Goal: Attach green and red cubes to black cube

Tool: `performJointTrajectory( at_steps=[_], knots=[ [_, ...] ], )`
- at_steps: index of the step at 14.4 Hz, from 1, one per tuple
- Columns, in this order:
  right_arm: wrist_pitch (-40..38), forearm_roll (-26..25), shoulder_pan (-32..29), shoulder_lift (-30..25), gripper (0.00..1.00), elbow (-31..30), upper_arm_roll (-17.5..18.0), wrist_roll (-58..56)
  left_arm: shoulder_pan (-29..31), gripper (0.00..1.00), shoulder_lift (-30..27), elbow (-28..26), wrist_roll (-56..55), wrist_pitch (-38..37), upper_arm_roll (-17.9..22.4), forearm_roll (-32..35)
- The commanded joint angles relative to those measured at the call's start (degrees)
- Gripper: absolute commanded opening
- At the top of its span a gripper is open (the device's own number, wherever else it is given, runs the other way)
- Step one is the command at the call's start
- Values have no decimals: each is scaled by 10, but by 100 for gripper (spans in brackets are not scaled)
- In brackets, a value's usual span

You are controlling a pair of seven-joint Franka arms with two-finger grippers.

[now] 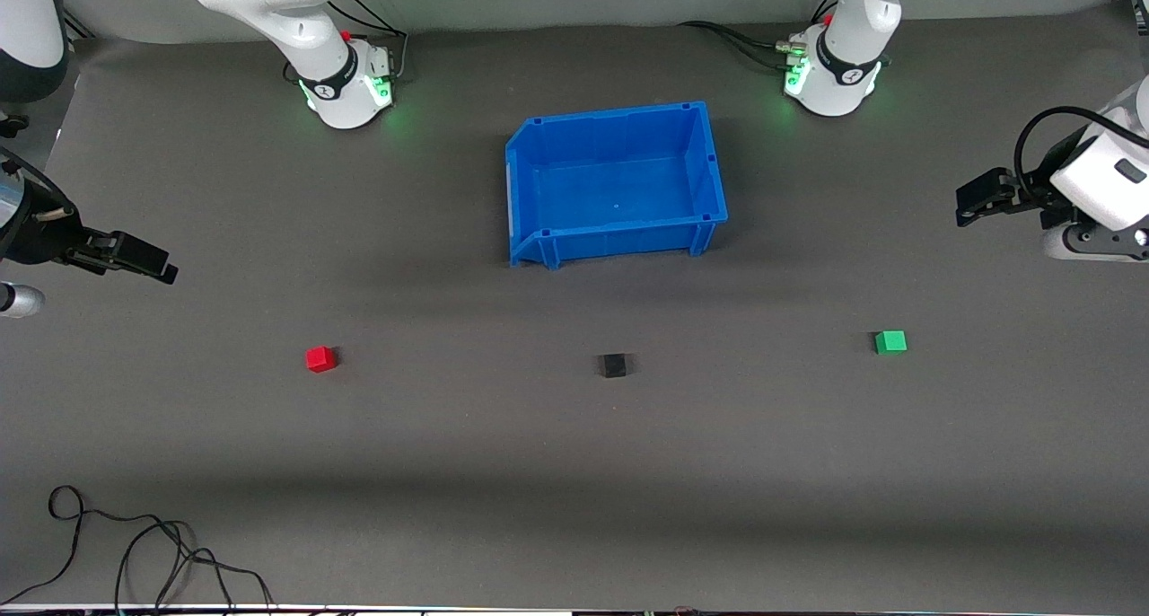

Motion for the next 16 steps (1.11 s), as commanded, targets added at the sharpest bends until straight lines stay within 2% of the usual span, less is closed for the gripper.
performJointTrajectory(
  at_steps=[1, 7, 13, 16],
  knots=[
    [10, -10, 3, -19, 99, -21, 0, -7, -1, 100, 5, 13, 3, -11, 1, 7],
    [13, -10, 4, -18, 99, -22, 1, -7, 2, 100, 5, 24, -19, -14, 6, 1],
    [0, -10, 3, -21, 99, -25, -1, -12, 30, 100, 4, 25, -275, -14, 6, -2],
    [13, -12, 3, -14, 100, -49, -4, -12, 36, 100, 6, 23, -422, -7, 6, -18]
  ],
)
